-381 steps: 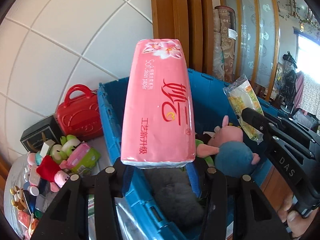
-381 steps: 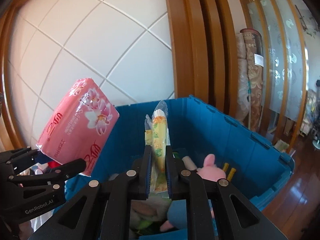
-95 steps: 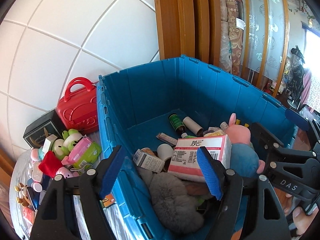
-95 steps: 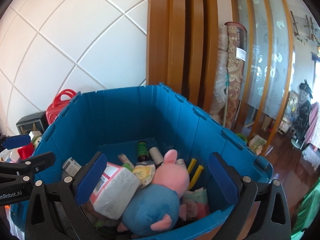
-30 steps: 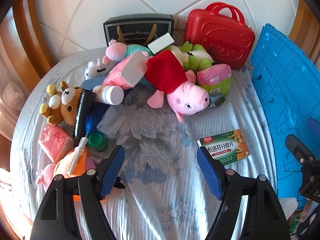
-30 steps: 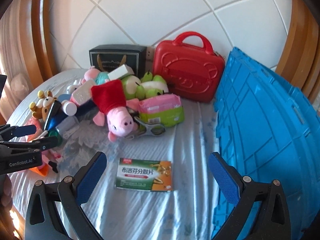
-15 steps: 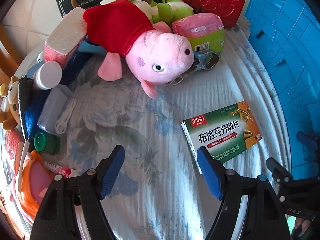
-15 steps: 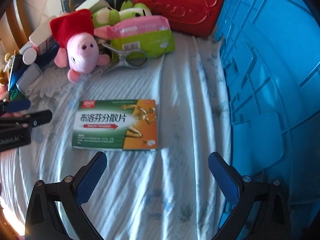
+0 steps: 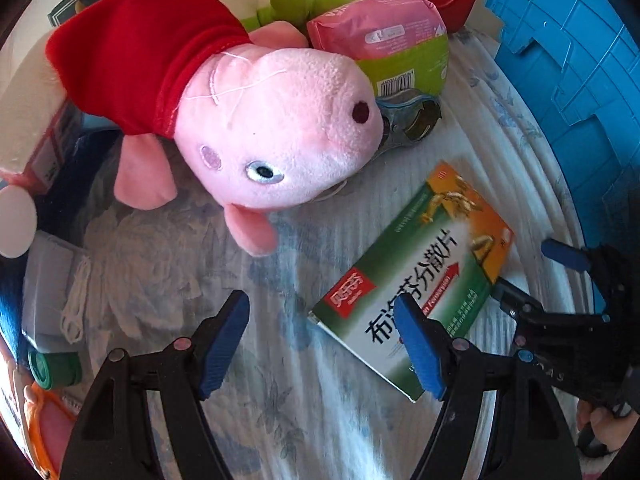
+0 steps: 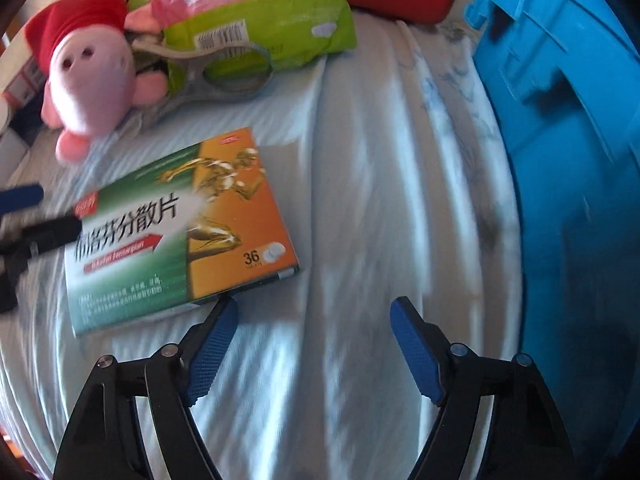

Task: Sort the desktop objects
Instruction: 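Grasp the green-orange medicine box with the left tool while the right tool grasps the grey clip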

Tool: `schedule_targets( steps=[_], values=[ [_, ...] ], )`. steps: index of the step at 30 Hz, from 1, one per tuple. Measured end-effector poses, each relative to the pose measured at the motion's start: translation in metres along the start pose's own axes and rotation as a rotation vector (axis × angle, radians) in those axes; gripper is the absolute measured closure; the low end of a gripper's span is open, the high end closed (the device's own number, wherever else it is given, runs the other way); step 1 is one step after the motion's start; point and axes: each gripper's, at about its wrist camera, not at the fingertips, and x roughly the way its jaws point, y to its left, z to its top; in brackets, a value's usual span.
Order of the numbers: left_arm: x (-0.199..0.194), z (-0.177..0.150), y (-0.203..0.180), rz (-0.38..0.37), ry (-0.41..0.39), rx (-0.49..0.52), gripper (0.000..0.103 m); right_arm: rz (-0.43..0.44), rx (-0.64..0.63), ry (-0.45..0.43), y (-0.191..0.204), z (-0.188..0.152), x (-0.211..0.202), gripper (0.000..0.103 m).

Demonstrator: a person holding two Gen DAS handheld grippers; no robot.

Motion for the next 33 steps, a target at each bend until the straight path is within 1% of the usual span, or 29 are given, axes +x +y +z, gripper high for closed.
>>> schedule_targets(
  steps=[3, 5, 7, 10, 11, 12, 13, 14, 15, 16, 18, 19, 20, 22, 24, 25, 26, 27, 28, 29, 30, 32, 33],
  values=[
    [0.005, 0.007, -0.003, -0.018, -0.003, 0.028, 0.029, 0.035, 0.007, -0.038, 0.001, 0.026, 0.009, 0.024],
    [0.008, 0.010, -0.007, -0.020, -0.001, 0.053, 0.029, 0.056, 0.007, -0.055, 0.002, 0.038, 0.013, 0.024],
    [0.009, 0.012, -0.013, -0.026, -0.005, 0.079, 0.029, 0.067, 0.016, -0.057, -0.002, 0.040, 0.014, 0.024],
    [0.011, 0.016, -0.022, -0.019, -0.013, 0.132, 0.026, 0.049, 0.064, -0.047, -0.014, 0.030, 0.009, 0.023],
    [0.011, 0.017, -0.025, -0.016, -0.015, 0.150, 0.022, 0.048, 0.087, -0.042, -0.019, 0.025, 0.005, 0.022],
    [0.013, 0.019, -0.027, -0.012, -0.014, 0.162, 0.018, 0.053, 0.106, -0.039, -0.023, 0.020, 0.002, 0.018],
    [0.015, 0.022, -0.029, -0.013, -0.008, 0.166, 0.010, 0.062, 0.120, -0.035, -0.027, 0.015, -0.001, 0.016],
    [0.018, 0.023, -0.030, -0.029, 0.001, 0.168, 0.007, 0.050, 0.130, -0.032, -0.030, 0.011, -0.004, 0.016],
    [0.021, 0.025, -0.031, -0.051, 0.015, 0.167, 0.007, 0.029, 0.137, -0.031, -0.033, 0.008, -0.007, 0.017],
    [0.025, 0.025, -0.034, -0.047, 0.030, 0.174, 0.004, 0.020, 0.144, -0.028, -0.036, 0.005, -0.009, 0.017],
    [0.035, 0.023, -0.042, 0.002, 0.042, 0.231, 0.004, -0.018, 0.157, -0.021, -0.043, 0.001, -0.011, 0.017],
    [0.040, 0.021, -0.045, 0.028, 0.038, 0.252, 0.000, -0.024, 0.163, -0.020, -0.046, 0.000, -0.012, 0.014],
    [0.040, 0.021, -0.042, 0.026, 0.018, 0.227, 0.002, -0.013, 0.174, -0.024, -0.049, -0.001, -0.014, 0.013],
    [0.039, 0.018, -0.035, 0.018, 0.009, 0.167, 0.003, 0.014, 0.180, -0.034, -0.050, -0.001, -0.018, 0.013],
    [0.034, 0.006, -0.026, 0.039, -0.002, 0.107, 0.005, 0.035, 0.167, -0.058, -0.047, 0.002, -0.023, 0.011],
    [0.031, -0.001, -0.021, 0.054, -0.007, 0.087, 0.006, 0.062, 0.176, -0.060, -0.047, 0.003, -0.024, 0.006],
    [0.026, -0.010, -0.014, 0.066, -0.014, 0.072, 0.007, 0.084, 0.189, -0.063, -0.047, 0.005, -0.025, 0.004],
    [0.021, -0.019, -0.007, 0.064, -0.017, 0.057, 0.007, 0.103, 0.196, -0.060, -0.047, 0.007, -0.023, 0.004],
    [0.015, -0.027, 0.001, 0.068, -0.023, 0.038, 0.007, 0.134, 0.194, -0.055, -0.045, 0.009, -0.021, 0.008],
    [0.009, -0.035, 0.009, 0.082, -0.034, 0.023, 0.007, 0.134, 0.172, -0.057, -0.040, 0.011, -0.021, 0.010],
    [0.004, -0.041, 0.019, 0.102, -0.044, 0.009, 0.007, 0.109, 0.138, -0.065, -0.033, 0.014, -0.023, 0.013],
    [-0.004, -0.049, 0.038, 0.132, -0.066, -0.037, 0.007, 0.114, 0.074, -0.103, -0.016, 0.022, -0.030, 0.025],
    [-0.005, -0.050, 0.048, 0.145, -0.071, -0.073, 0.007, 0.128, 0.054, -0.117, -0.009, 0.027, -0.032, 0.038]
  ],
)
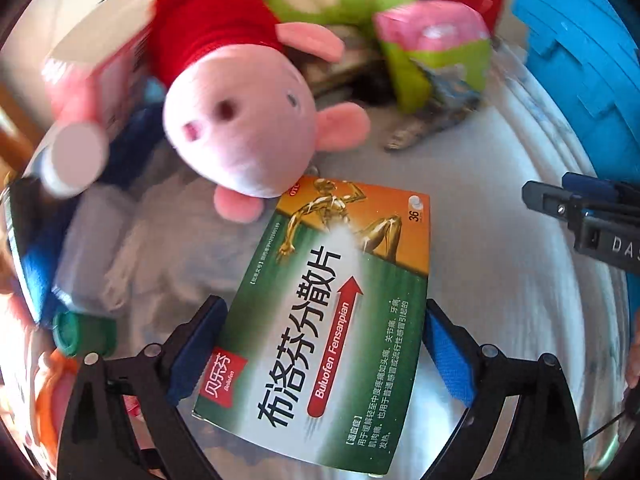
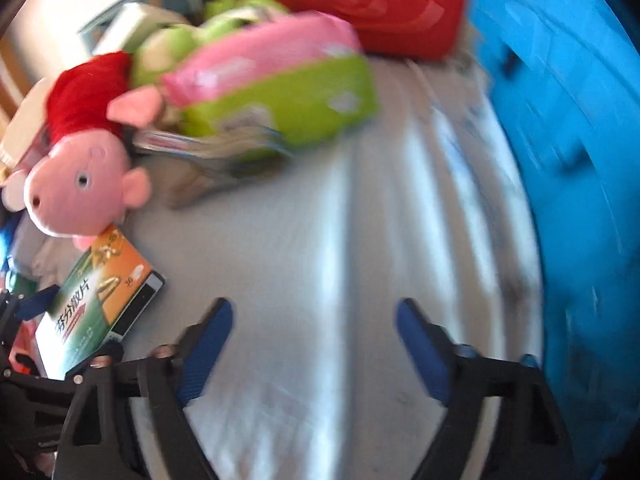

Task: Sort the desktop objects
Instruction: 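Grasp the green-orange medicine box with the left tool while the right tool grasps the grey clip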

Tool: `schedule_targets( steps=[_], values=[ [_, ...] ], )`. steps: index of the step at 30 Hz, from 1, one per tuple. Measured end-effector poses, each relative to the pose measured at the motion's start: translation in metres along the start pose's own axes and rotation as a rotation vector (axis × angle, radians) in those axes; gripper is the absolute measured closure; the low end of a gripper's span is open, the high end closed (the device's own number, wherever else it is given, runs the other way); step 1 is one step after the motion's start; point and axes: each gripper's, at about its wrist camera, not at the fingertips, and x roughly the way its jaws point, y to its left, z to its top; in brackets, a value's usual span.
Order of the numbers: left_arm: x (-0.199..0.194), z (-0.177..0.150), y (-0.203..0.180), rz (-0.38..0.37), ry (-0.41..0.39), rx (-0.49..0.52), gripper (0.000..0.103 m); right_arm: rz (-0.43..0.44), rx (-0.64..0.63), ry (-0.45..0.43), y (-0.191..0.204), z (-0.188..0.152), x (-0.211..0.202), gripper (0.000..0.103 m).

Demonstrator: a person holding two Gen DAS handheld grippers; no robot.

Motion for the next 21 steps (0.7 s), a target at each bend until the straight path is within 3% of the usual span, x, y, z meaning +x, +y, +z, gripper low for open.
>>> schedule_targets(
  steps=[1, 4, 9, 11, 13, 17, 18, 21],
  values=[
    [0.002, 0.002, 0.009, 0.012, -0.006, -0.037, 0.007, 0.016, -0.017, -0.010, 0.007, 0.006, 0.001, 0.047],
    [0.014, 0.014, 0.025, 0.007, -0.009, -0.101, 0.012, 0.046, -0.050, -0.043, 0.024, 0.027, 0.002, 0.047],
    [0.027, 0.033, 0.017, 0.006, -0.032, -0.069, 0.016, 0.075, -0.141, -0.139, 0.056, 0.065, -0.004, 0.046],
    [0.034, 0.038, 0.015, -0.001, -0.024, -0.073, 0.016, 0.067, -0.154, -0.134, 0.095, 0.096, 0.004, 0.051],
    [0.039, 0.040, 0.016, -0.005, -0.008, -0.079, 0.016, 0.047, -0.158, -0.120, 0.102, 0.096, 0.016, 0.063],
    [0.041, 0.036, 0.015, 0.005, -0.007, -0.070, 0.016, 0.018, -0.186, -0.066, 0.095, 0.079, 0.008, 0.068],
    [0.041, 0.035, 0.015, 0.005, -0.004, -0.072, 0.016, 0.010, -0.174, -0.033, 0.090, 0.071, 0.010, 0.072],
    [0.043, 0.034, 0.014, -0.002, 0.001, -0.070, 0.016, -0.008, -0.093, 0.072, 0.064, 0.040, 0.018, 0.072]
  ],
)
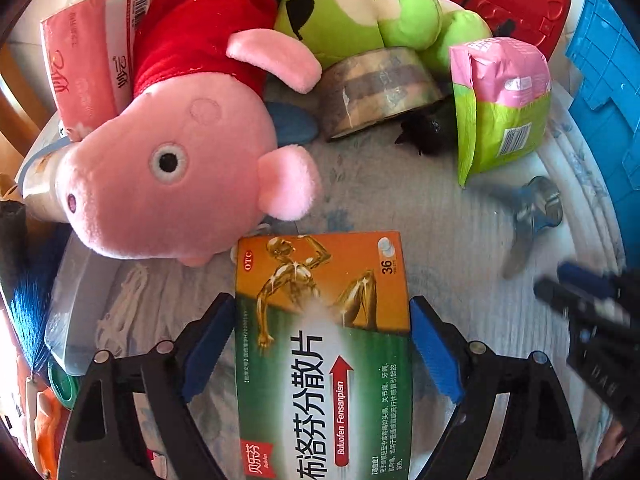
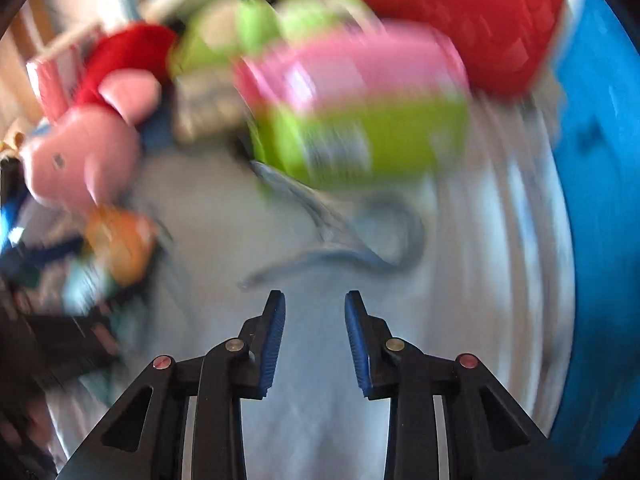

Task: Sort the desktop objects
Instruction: 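Grasp the green-orange medicine box with the left tool while the right tool grasps the grey clip, then carry the medicine box and grey clip into the blue bin and release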

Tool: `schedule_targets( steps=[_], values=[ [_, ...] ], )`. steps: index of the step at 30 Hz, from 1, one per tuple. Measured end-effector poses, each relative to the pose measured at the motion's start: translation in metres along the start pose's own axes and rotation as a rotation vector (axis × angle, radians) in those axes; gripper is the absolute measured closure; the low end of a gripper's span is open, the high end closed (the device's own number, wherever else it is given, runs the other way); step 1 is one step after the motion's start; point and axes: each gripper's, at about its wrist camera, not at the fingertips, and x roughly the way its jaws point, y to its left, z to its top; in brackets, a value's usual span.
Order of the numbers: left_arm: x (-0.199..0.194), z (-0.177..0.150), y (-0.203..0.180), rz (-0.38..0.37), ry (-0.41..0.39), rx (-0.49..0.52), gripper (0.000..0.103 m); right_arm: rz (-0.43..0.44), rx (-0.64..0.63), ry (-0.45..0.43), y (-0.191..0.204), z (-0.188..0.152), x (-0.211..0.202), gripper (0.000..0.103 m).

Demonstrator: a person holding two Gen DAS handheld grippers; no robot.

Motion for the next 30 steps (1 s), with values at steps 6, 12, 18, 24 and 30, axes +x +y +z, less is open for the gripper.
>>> schedule_targets(
  steps=[6, 12, 18, 24, 30],
  values=[
    [0.006, 0.005, -0.011, -0.003, -0.004, 0.024, 0.016, -0.002, 0.119, -0.009, -0.034, -0.017, -0.024, 0.056],
    [0.008, 0.011, -0.013, 0.006, -0.019, 0.042, 0.016, 0.033, 0.155, -0.076, -0.032, 0.017, -0.029, 0.053],
    [0.016, 0.012, -0.001, 0.000, -0.009, 0.034, 0.016, 0.061, 0.071, -0.041, -0.004, 0.047, 0.000, 0.063],
    [0.018, 0.013, 0.001, 0.004, -0.019, 0.039, 0.016, 0.012, 0.015, -0.027, 0.009, 0.058, 0.009, 0.076],
    [-0.002, 0.010, 0.001, -0.006, -0.073, 0.051, 0.016, 0.030, 0.014, -0.075, 0.015, 0.058, -0.028, 0.081]
  ],
)
